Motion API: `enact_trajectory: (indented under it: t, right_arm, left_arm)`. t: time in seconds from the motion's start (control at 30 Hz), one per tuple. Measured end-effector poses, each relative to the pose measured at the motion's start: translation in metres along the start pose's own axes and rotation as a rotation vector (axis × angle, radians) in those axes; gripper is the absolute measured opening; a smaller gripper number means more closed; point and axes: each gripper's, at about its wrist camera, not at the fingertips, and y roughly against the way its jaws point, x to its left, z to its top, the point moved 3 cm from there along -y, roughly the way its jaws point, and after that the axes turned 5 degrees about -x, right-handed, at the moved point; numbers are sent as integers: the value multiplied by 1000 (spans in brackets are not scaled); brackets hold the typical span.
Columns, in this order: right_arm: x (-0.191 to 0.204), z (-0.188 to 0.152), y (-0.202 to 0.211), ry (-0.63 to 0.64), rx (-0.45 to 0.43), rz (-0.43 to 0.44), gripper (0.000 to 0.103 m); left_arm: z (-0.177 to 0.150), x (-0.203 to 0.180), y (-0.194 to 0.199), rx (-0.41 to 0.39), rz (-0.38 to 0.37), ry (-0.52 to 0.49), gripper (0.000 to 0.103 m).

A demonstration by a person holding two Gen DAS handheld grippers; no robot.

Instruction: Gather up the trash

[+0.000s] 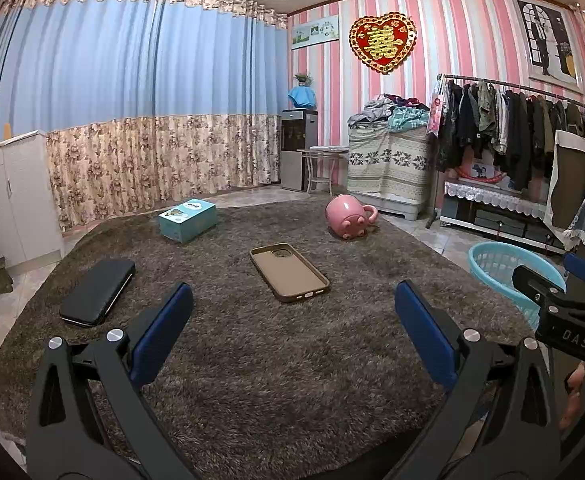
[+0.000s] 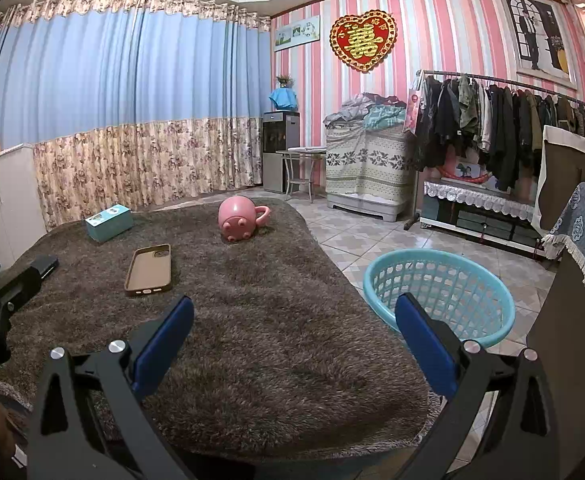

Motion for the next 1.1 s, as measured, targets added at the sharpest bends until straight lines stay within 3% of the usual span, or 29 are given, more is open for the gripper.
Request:
enact_trajectory:
  t: [1.1]
  right_arm:
    - [0,-2,-1,3,-3,-2,99]
  left_arm:
    - [-1,0,1,2,-7,6,98]
